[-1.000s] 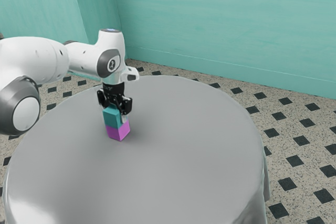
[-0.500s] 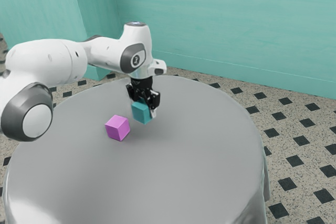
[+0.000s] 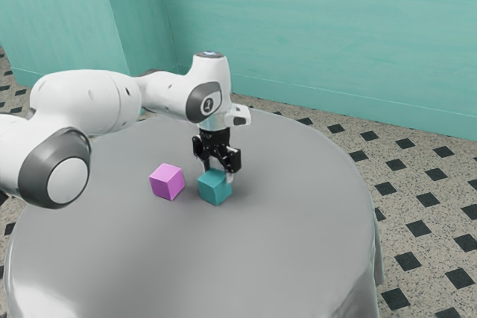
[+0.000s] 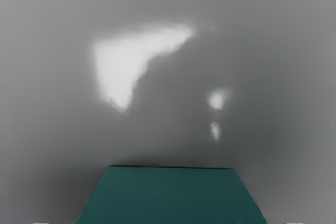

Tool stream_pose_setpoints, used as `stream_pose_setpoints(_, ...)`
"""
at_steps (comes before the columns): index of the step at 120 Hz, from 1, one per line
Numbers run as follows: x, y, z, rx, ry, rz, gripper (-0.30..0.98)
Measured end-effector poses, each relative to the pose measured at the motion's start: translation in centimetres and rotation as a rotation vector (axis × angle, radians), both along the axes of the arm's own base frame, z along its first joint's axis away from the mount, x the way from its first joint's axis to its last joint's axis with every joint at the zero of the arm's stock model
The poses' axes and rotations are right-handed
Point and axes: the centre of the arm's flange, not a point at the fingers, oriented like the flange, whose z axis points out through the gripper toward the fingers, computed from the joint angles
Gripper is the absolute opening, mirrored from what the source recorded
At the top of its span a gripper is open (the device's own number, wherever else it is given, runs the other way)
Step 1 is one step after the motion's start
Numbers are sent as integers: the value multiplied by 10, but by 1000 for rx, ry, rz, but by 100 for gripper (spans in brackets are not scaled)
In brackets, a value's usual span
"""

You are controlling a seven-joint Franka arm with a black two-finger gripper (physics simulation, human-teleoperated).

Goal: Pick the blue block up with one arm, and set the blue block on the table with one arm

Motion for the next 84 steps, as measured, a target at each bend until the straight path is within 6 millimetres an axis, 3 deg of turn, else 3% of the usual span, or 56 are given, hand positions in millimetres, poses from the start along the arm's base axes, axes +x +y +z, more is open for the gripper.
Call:
stream_pose_setpoints(5, 2, -1, 8, 0, -10, -2, 60)
stream_pose_setpoints(14, 2, -8, 45, 3, -44, -16, 63)
stream_pose_setpoints(26, -9, -27, 119, 6, -106, -48, 65)
stream_pose_setpoints(49, -46, -36, 228, 50, -135, -70, 67)
stream_pose_setpoints(68, -72, -41, 276, 114, -81, -75, 68)
stream_pose_setpoints(84, -84, -29, 275, 154, 0, -46, 68)
